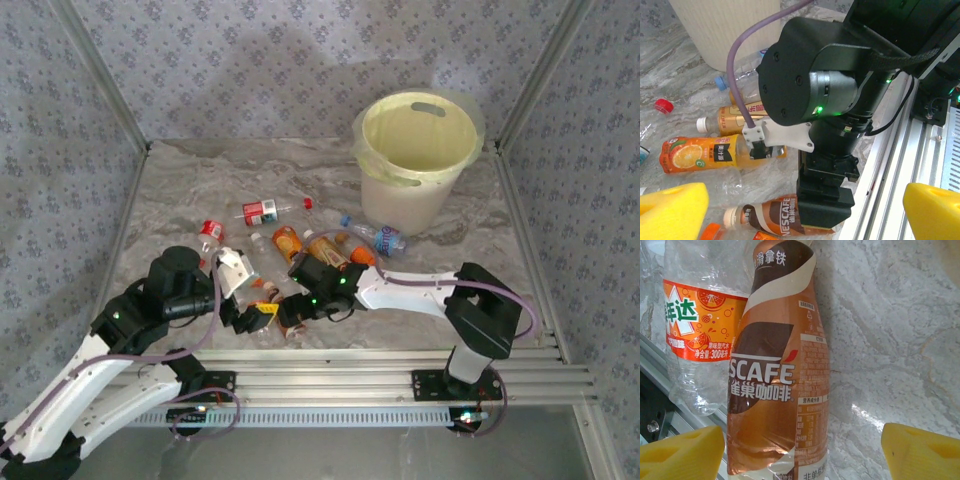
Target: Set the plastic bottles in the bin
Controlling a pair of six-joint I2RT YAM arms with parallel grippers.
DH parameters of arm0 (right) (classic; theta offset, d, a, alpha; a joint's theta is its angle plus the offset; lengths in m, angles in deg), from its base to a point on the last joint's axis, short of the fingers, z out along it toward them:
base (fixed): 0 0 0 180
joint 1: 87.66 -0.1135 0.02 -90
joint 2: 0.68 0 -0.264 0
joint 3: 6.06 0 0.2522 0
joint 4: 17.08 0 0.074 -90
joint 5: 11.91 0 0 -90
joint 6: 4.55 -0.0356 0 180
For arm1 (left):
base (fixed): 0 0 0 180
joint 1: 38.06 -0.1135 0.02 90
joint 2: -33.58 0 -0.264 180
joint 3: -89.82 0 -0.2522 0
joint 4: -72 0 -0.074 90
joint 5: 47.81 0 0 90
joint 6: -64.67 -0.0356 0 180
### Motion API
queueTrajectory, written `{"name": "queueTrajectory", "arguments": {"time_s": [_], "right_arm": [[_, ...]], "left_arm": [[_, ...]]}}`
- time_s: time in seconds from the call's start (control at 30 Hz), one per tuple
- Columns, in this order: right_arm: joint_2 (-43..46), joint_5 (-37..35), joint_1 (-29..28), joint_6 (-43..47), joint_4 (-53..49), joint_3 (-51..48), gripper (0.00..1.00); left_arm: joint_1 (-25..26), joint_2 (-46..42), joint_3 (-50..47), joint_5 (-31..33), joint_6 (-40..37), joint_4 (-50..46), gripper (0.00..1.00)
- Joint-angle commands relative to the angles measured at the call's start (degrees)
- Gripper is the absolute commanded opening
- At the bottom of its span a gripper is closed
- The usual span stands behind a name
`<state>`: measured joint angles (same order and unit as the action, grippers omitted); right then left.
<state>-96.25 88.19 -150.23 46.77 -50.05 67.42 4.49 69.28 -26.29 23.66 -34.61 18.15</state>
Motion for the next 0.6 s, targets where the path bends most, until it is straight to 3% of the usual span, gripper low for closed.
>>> {"name": "queueTrajectory", "arguments": {"time_s": [0.0, 0.57], "right_arm": [[-1.5, 1.89, -0.45, -0.97, 1.09, 1.21, 0.85], [-6.79, 2.26, -1.57, -0.52, 0.16, 4.37, 0.84]], "left_arm": [[0.33, -0.46, -0.64, 0.51, 1.0, 2.83, 1.0], [0.33, -0.11, -1.17, 0.4, 1.45, 3.8, 1.0]]}}
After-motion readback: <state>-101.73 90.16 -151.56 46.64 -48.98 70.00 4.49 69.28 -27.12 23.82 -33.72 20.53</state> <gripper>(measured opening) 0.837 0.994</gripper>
